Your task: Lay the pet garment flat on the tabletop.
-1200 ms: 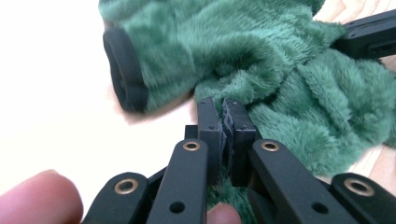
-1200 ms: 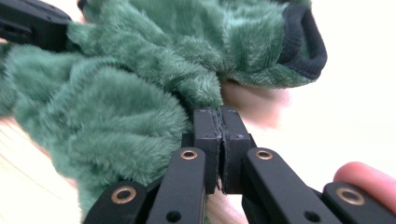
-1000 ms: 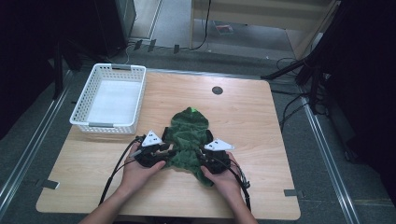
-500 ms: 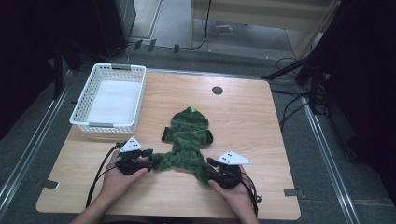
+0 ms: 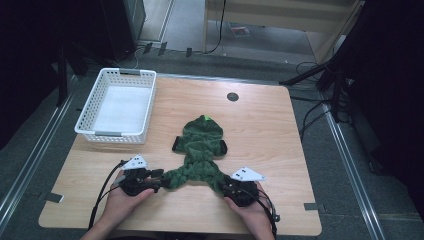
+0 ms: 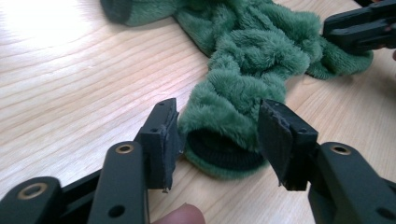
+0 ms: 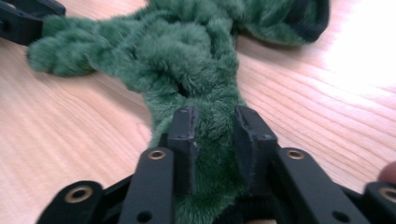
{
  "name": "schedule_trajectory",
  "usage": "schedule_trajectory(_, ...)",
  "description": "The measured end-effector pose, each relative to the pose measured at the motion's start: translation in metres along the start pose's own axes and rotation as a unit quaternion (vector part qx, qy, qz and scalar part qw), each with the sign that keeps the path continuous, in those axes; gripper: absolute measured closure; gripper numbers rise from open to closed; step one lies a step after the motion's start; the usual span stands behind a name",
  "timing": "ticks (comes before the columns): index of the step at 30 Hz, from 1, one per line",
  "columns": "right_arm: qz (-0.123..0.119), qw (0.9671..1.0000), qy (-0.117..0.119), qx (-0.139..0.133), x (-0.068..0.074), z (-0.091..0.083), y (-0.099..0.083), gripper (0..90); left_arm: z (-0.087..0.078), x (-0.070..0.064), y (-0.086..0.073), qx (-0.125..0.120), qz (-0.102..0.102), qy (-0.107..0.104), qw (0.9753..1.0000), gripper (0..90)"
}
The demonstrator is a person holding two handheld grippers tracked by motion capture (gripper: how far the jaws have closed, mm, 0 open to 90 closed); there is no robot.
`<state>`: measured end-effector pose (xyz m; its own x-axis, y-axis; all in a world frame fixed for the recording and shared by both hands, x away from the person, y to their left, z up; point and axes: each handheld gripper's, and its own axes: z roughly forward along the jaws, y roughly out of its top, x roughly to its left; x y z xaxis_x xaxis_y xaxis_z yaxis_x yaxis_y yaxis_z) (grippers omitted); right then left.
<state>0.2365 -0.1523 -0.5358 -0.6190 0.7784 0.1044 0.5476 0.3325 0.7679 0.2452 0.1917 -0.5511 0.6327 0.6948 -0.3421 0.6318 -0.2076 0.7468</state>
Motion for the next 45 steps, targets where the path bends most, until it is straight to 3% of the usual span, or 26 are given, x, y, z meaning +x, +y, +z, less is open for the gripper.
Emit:
schedule_trajectory(3,0.011,0.9999,0.007,-0.008,0.000,-0.009,-0.001,64.6,-0.004,0.001,-0.004,-0.001,0.004,0.005,1.0000,48.3)
schedule_trajectory(8,0.003,0.9997,0.004,0.024,0.005,-0.009,-0.014,76.1,-0.001,-0.005,-0.006,0.012,0.030,-0.002,0.9995,64.5)
schedule_trajectory(10,0.006,0.9996,0.009,0.027,0.006,-0.010,-0.015,78.5,0.000,-0.007,-0.007,0.016,0.037,-0.002,0.9992,67.0)
schedule_trajectory(17,0.014,0.9991,0.011,0.040,0.002,-0.011,-0.015,76.7,-0.001,-0.002,-0.006,0.015,0.022,-0.003,0.9996,64.4)
schedule_trajectory(23,0.021,0.9991,0.029,0.020,-0.003,-0.014,-0.015,61.8,-0.006,0.001,-0.006,-0.004,0.020,-0.010,0.9998,53.7)
schedule_trajectory(28,0.024,0.9993,0.028,-0.010,-0.008,-0.020,-0.014,50.1,-0.016,0.003,-0.007,-0.047,0.026,0.007,0.9985,43.2)
schedule_trajectory(33,0.035,0.9984,0.024,-0.038,-0.017,-0.027,-0.013,43.4,-0.028,0.005,-0.011,-0.062,0.025,0.041,0.9969,27.0)
schedule_trajectory(36,0.044,0.9976,0.003,-0.054,-0.022,-0.032,-0.012,33.7,-0.036,0.010,-0.013,-0.073,0.012,0.051,0.9960,17.1)
schedule_trajectory(40,0.065,0.9954,-0.033,-0.062,-0.031,-0.036,-0.011,14.2,-0.048,0.019,-0.016,-0.085,0.005,0.051,0.9951,13.1)
schedule_trajectory(42,0.068,0.9945,-0.052,-0.060,-0.036,-0.038,-0.011,11.2,-0.053,0.024,-0.018,-0.092,-0.003,0.049,0.9946,10.4)
schedule_trajectory(45,0.071,0.9937,-0.054,-0.067,-0.043,-0.042,-0.013,6.6,-0.062,0.031,-0.022,-0.097,-0.009,0.055,0.9938,9.6)
